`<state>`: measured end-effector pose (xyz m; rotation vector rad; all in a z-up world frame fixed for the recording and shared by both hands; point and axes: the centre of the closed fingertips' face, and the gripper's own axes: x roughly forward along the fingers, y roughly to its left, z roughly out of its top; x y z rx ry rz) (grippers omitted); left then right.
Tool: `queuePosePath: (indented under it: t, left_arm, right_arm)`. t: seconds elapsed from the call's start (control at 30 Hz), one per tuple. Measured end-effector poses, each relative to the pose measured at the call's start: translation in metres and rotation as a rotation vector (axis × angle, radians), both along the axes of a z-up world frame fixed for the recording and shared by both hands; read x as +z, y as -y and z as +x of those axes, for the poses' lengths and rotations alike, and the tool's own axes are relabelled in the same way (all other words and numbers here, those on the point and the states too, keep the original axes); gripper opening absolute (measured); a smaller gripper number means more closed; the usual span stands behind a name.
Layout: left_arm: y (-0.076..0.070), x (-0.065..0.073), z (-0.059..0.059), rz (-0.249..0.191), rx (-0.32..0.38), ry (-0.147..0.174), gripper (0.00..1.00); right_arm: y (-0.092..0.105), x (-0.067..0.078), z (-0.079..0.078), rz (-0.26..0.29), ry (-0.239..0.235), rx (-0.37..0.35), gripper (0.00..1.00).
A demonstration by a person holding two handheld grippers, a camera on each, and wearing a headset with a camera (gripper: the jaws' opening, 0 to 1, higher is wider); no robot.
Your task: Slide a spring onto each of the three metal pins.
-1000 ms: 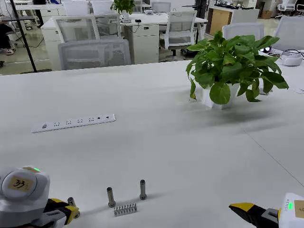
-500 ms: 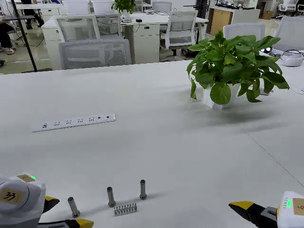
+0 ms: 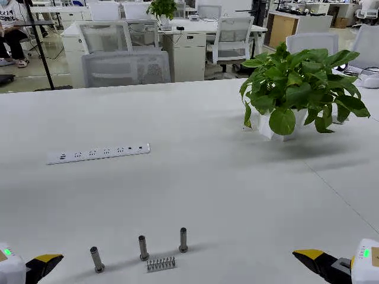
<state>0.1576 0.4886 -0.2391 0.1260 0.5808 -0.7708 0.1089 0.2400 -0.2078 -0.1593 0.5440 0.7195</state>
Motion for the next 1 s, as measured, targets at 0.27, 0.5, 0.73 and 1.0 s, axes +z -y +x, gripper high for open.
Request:
queuePosePath:
  t: [0.27, 0.5, 0.73, 1.0]
  left_arm:
    - [-0.008, -0.003, -0.012, 0.006, -0.007, 0.0, 1.0]
    - [-0.003, -0.002, -0.017, 0.005, -0.013, -0.001, 1.0]
    - [0.002, -0.001, -0.02, -0.004, -0.016, 0.006, 0.95]
    - [0.0, -0.007, -0.02, 0.016, -0.018, 0.027, 0.85]
  right_arm:
    - [0.003, 0.005, 0.007, -0.006, 0.012, 0.007, 0.99]
    - [0.001, 0.004, 0.008, -0.017, 0.008, 0.022, 0.99]
    - [-0.002, 0.004, 0.007, -0.017, 0.001, 0.035, 0.99]
    - [-0.006, 0.003, 0.007, -0.03, -0.003, 0.063, 0.99]
